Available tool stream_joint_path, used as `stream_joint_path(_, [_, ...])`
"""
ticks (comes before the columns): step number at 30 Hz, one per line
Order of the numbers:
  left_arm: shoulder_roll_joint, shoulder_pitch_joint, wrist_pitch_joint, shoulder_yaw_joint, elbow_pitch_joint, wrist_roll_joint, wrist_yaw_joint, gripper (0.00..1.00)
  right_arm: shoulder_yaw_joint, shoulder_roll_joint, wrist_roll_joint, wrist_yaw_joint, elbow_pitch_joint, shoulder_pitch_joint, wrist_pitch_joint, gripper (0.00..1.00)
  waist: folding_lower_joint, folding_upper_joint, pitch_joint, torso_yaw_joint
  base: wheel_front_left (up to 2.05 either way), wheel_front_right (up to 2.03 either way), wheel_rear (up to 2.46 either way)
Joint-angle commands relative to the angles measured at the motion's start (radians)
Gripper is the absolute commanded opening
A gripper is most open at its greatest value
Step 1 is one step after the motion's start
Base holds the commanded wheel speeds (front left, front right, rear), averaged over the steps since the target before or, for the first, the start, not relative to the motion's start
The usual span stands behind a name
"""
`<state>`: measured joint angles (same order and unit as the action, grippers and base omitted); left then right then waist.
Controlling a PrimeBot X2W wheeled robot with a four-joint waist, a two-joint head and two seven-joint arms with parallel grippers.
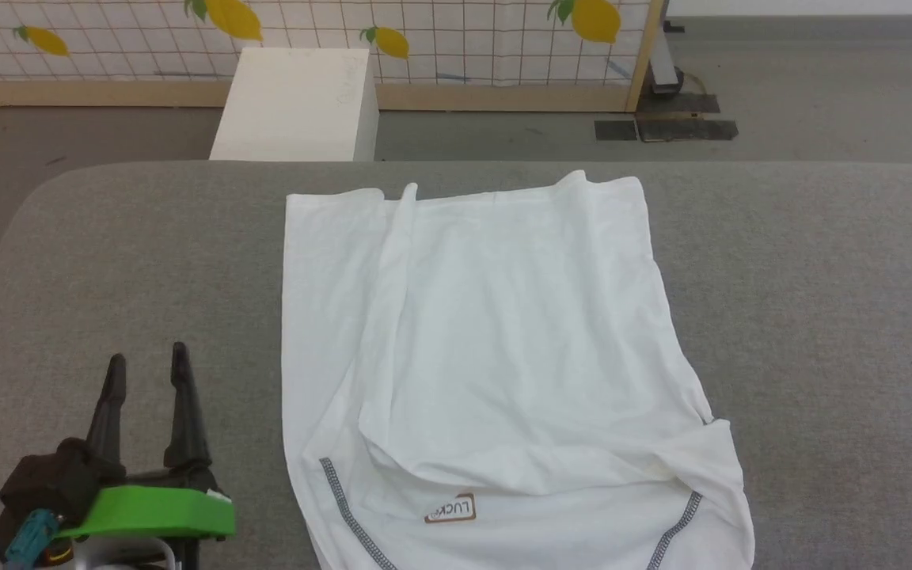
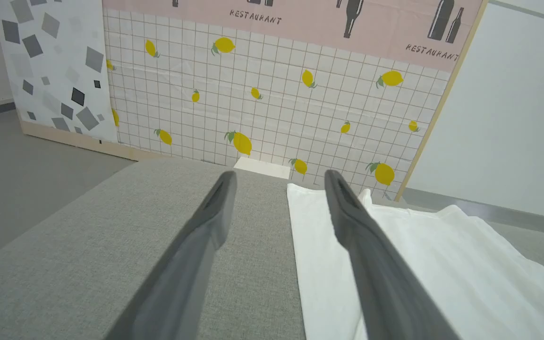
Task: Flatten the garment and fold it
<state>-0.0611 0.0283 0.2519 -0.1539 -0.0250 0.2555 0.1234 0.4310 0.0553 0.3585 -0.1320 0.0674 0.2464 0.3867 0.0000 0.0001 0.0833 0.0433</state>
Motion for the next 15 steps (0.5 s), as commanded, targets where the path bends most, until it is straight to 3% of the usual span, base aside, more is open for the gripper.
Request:
stream_joint_path(1, [-0.011, -0.029, -0.009, 0.012, 0.009, 0.013, 0.006, 1.00, 0.008, -0.004, 0.008, 0.001, 0.007, -0.017, -0.002, 1.00, 0.0000, -0.0001, 0.013, -0.010, 0.00, 0.00, 0.00])
stream_joint_path(5, [-0.041, -0.133, -0.071, 0.049, 0.066, 0.049, 0.007, 1.00, 0.024, -0.005, 0.041, 0.001, 0.018, -0.034, -0.006, 1.00, 0.0000, -0.0001, 0.050, -0.013, 0.00, 0.00, 0.00])
stream_joint_path(9, [-0.115, -0.325, -0.159, 0.098, 0.163, 0.106, 0.007, 1.00, 0.018, -0.005, 0.044, 0.001, 0.044, -0.015, 0.002, 1.00, 0.0000, -0.0001, 0.124, -0.021, 0.00, 0.00, 0.00])
stream_joint_path(15, [-0.207, -0.636, -0.393, 0.112, 0.372, 0.191, 0.007, 1.00, -0.017, -0.005, 0.050, 0.001, 0.088, 0.041, 0.016, 1.00, 0.0000, -0.0001, 0.263, -0.055, 0.00, 0.00, 0.00])
